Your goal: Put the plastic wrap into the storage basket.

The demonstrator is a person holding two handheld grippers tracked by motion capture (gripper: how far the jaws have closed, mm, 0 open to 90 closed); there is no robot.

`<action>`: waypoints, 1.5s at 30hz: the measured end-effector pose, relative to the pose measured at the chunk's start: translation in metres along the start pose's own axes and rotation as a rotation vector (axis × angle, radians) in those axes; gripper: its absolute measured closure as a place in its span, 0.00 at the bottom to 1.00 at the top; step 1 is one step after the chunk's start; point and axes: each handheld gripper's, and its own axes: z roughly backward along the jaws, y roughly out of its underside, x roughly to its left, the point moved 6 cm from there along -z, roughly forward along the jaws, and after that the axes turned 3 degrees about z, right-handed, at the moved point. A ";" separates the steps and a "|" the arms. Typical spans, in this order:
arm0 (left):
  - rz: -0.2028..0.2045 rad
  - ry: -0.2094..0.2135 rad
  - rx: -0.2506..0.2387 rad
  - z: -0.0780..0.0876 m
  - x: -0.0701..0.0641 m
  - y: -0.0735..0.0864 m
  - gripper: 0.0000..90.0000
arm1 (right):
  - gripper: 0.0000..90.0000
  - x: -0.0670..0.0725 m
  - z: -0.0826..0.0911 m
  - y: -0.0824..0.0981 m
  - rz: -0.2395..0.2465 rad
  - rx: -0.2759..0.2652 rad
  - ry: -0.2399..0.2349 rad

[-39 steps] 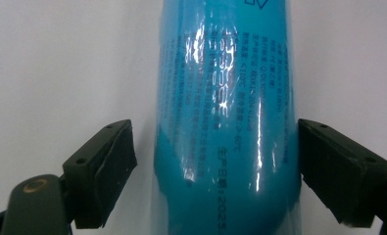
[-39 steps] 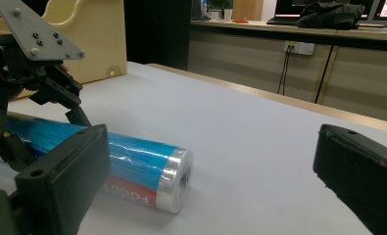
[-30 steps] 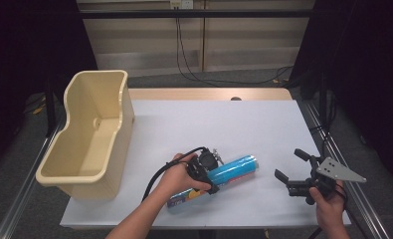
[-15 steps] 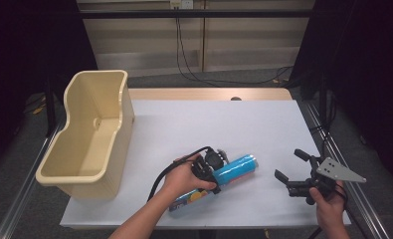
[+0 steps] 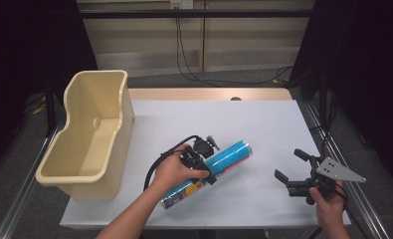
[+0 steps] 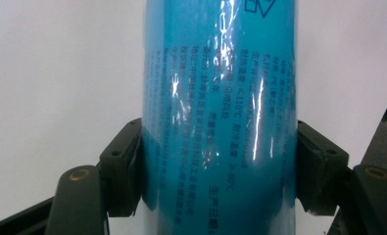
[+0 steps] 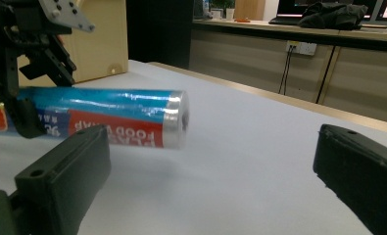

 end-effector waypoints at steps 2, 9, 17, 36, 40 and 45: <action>0.007 -0.015 -0.011 0.009 0.003 0.000 0.36 | 0.00 0.000 0.000 0.000 -0.001 -0.001 -0.001; 0.063 -0.044 -0.017 0.039 0.013 0.000 0.36 | 0.00 0.001 -0.001 0.000 0.002 0.001 -0.002; 0.123 -0.050 -0.017 0.069 0.023 0.002 0.36 | 0.00 0.002 -0.002 0.000 0.002 -0.001 -0.004; 0.245 -0.109 -0.057 0.140 0.048 0.011 0.36 | 0.00 0.003 -0.001 -0.001 0.004 -0.008 -0.011; 0.271 -0.116 -0.074 0.156 0.054 0.013 0.36 | 0.00 0.003 -0.001 -0.002 0.007 -0.009 -0.015; 0.318 -0.135 -0.075 0.172 0.064 0.021 0.36 | 0.00 0.003 -0.001 -0.002 0.004 -0.010 -0.014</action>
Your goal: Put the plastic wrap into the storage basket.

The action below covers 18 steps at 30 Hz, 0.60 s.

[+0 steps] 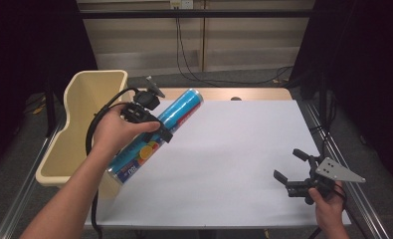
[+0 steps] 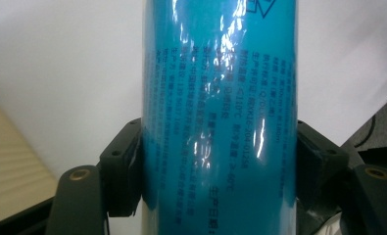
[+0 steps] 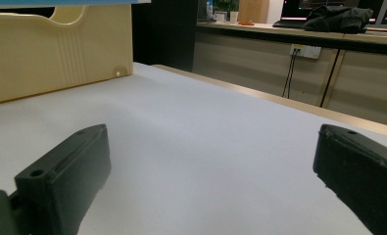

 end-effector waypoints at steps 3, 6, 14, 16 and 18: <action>0.034 -0.021 0.002 0.007 0.008 0.004 0.36 | 0.00 0.000 0.000 0.000 -0.001 0.001 -0.001; 0.066 -0.030 -0.005 0.013 0.016 0.007 0.36 | 0.00 0.001 0.000 0.000 0.000 0.000 -0.002; 0.127 -0.054 -0.016 0.028 0.037 0.018 0.36 | 0.00 0.001 0.000 0.000 -0.004 -0.002 -0.004; 0.147 -0.069 -0.016 0.031 0.041 0.021 0.36 | 0.00 0.001 0.000 0.000 -0.004 0.000 -0.004; 0.166 -0.067 -0.023 0.034 0.046 0.023 0.36 | 0.00 0.002 0.000 0.000 -0.003 -0.001 -0.007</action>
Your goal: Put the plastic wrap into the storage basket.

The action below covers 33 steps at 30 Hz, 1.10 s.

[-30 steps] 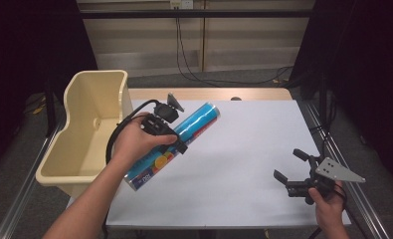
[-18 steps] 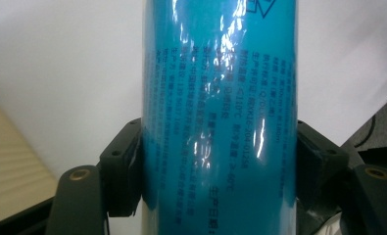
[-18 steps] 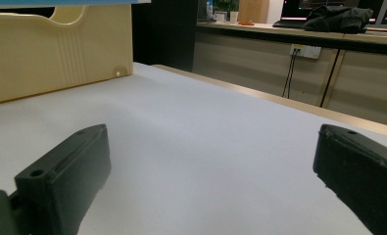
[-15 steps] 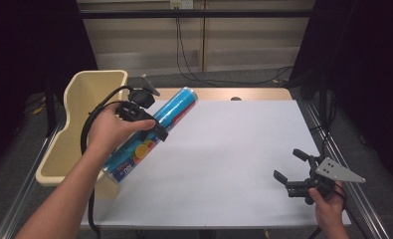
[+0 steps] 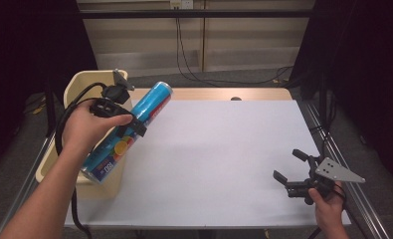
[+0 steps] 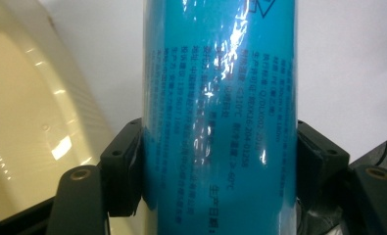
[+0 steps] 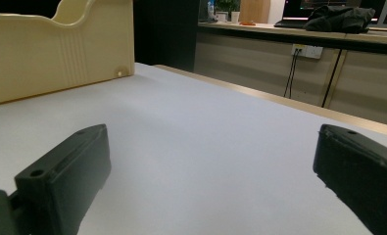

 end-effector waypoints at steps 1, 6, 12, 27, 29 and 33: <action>0.007 -0.001 -0.002 0.002 0.003 0.001 0.36 | 0.00 0.000 0.000 0.000 0.002 -0.001 0.002; 0.043 -0.015 -0.013 0.010 0.014 0.007 0.36 | 0.00 0.000 0.001 0.000 0.000 0.000 0.001; 0.094 -0.037 -0.018 0.020 0.030 0.017 0.36 | 0.00 0.002 -0.001 0.000 0.009 0.004 -0.006; 0.200 -0.100 -0.041 0.032 0.063 0.034 0.36 | 0.00 0.004 -0.001 -0.001 0.008 0.002 -0.014; 0.211 -0.094 -0.044 0.032 0.065 0.035 0.36 | 0.00 0.004 -0.001 -0.001 0.010 0.003 -0.016; 0.220 -0.101 -0.048 0.034 0.068 0.037 0.36 | 0.00 0.004 -0.001 -0.001 0.010 0.003 -0.015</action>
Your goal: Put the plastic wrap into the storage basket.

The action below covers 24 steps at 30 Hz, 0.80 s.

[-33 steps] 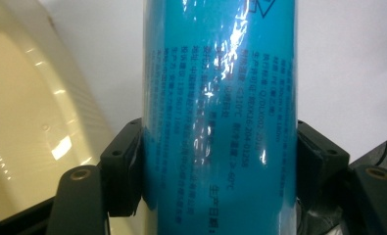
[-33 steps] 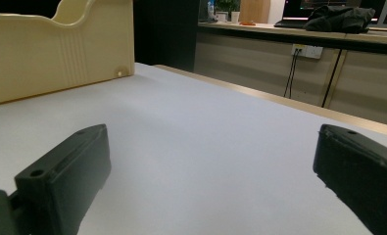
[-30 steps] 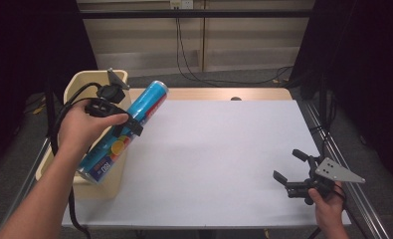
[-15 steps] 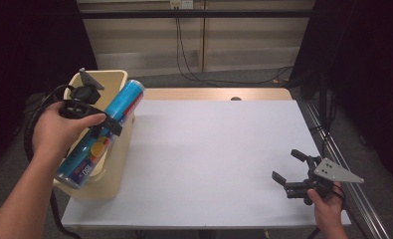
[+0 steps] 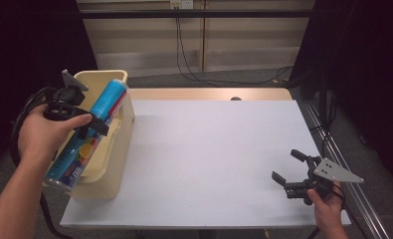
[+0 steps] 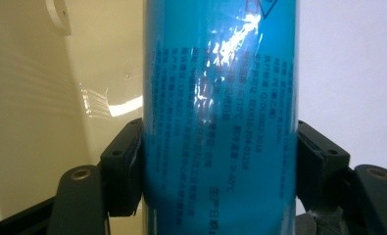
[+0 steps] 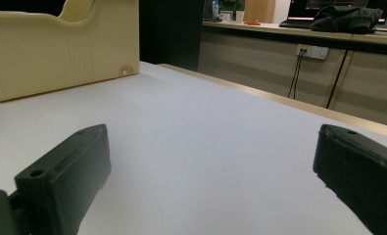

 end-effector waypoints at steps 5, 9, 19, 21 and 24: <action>0.001 0.008 -0.002 0.007 0.001 0.003 0.36 | 0.00 0.000 0.000 0.000 -0.001 -0.001 0.000; 0.009 0.012 -0.026 0.013 0.004 0.003 0.36 | 0.00 0.000 0.000 0.000 0.001 -0.003 -0.002; 0.059 -0.018 -0.006 0.011 0.015 0.009 0.36 | 0.00 -0.002 0.003 -0.001 -0.009 -0.010 0.007; 0.072 -0.027 0.000 0.007 0.017 0.011 0.36 | 0.00 -0.002 0.003 -0.001 -0.008 -0.010 0.006; 0.083 -0.024 0.006 0.003 0.021 0.013 0.36 | 0.00 -0.001 0.002 -0.001 -0.008 -0.008 0.005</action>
